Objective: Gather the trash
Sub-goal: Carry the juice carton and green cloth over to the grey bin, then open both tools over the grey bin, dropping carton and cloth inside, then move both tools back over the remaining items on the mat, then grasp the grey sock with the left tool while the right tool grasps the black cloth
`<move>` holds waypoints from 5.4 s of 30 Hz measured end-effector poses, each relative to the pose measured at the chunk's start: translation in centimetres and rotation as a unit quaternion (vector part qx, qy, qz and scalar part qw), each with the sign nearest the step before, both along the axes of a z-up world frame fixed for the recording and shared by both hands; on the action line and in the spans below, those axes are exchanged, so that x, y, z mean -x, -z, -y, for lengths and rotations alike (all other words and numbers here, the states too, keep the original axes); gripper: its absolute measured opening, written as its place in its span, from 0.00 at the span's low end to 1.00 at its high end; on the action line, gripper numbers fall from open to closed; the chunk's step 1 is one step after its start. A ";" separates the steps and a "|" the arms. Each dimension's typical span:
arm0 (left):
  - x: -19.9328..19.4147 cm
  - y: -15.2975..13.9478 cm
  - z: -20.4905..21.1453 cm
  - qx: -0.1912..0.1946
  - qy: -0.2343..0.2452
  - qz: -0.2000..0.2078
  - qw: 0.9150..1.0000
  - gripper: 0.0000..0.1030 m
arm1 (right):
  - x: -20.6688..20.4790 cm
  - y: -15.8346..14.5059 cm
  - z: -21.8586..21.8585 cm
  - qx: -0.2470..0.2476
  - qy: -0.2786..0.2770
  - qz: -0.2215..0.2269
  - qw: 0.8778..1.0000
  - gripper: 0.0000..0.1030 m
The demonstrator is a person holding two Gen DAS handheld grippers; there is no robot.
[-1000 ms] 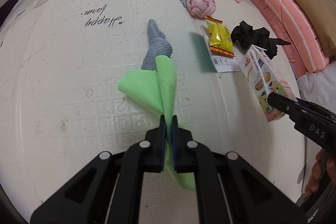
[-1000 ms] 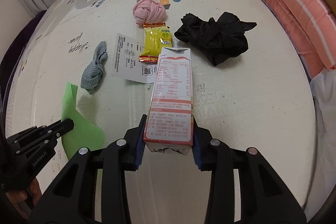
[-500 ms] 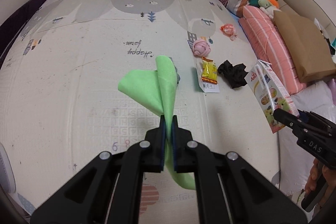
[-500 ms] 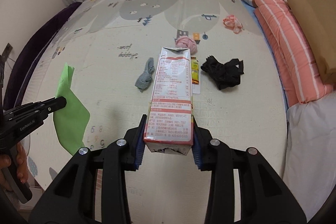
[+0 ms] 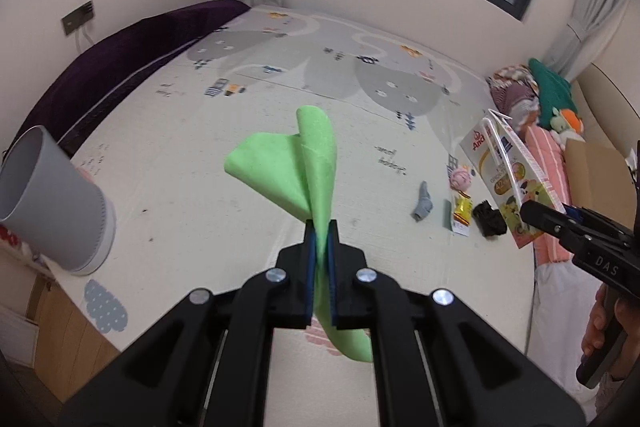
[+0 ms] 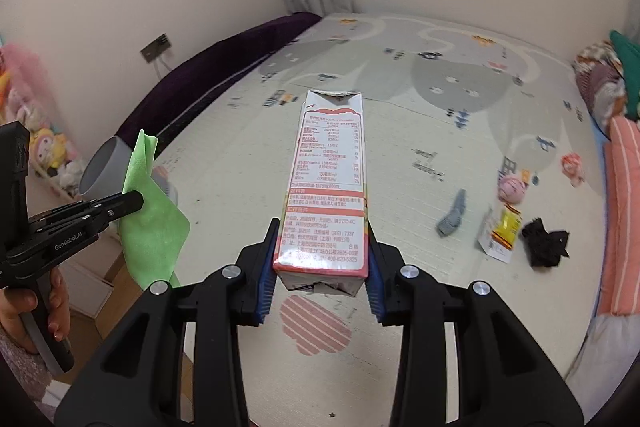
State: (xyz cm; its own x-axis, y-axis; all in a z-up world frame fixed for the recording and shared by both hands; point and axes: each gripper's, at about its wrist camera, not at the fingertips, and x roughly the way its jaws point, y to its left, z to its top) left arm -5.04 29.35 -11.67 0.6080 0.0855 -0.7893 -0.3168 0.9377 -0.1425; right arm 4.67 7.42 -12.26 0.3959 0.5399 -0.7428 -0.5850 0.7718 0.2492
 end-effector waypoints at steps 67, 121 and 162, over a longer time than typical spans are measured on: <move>13.8 -6.5 -46.7 -0.038 -0.137 0.082 0.986 0.79 | 12.3 -7.4 -53.2 0.022 -0.173 0.082 0.981 0.46; -6.5 -1.6 17.3 -0.017 0.236 0.023 0.971 0.79 | 3.8 -2.0 19.2 0.074 0.242 0.032 0.967 0.54; -34.0 34.4 25.5 -0.075 0.257 -0.130 0.955 0.79 | -24.9 32.0 27.7 0.144 0.285 -0.101 0.942 0.67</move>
